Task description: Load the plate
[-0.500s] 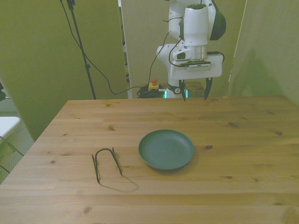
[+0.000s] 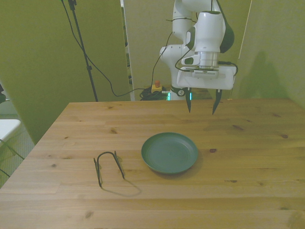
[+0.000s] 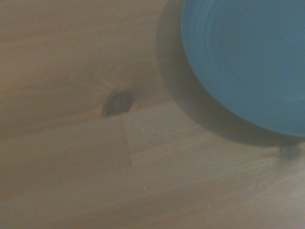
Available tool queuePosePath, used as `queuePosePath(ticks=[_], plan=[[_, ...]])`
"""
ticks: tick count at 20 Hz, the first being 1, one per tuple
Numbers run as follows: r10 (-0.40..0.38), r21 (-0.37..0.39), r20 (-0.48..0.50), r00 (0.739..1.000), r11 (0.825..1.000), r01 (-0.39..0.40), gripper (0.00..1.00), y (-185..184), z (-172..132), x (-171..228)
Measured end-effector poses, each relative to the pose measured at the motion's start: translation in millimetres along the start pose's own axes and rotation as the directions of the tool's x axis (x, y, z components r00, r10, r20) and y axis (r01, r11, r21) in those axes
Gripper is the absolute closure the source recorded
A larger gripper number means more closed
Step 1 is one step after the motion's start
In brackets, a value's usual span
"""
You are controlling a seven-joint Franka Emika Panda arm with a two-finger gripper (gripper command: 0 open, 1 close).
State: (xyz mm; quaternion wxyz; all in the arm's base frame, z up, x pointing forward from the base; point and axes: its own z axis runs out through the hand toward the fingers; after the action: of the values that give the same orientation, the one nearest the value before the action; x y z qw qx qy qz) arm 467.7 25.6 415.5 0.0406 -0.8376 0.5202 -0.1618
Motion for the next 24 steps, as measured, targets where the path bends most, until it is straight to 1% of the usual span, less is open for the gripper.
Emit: queuePosePath(ticks=[4, 8, 11, 16, 19, 22, 24], plan=[[0.081, -0.014, -0.062, 0.995, 0.997, -0.082, 0.0, -36.0, 27.1, 7.8], [0.126, -0.009, -0.069, 0.99, 0.992, -0.127, 0.0, -69.9, 43.6, 15.3], [0.131, -0.005, -0.065, 0.989, 0.991, -0.131, 0.0, -82.2, 47.0, 14.8], [0.14, -0.009, -0.055, 0.989, 0.99, -0.141, 0.0, -87.5, 41.0, 15.0], [0.141, -0.001, -0.069, 0.988, 0.99, -0.141, 0.0, -90.5, 37.6, 21.8], [0.121, -0.025, -0.103, 0.987, 0.992, -0.124, 0.0, -97.8, 39.8, 30.8], [0.099, -0.057, -0.128, 0.987, 0.993, -0.107, 0.0, -102.6, 49.9, 35.6]])
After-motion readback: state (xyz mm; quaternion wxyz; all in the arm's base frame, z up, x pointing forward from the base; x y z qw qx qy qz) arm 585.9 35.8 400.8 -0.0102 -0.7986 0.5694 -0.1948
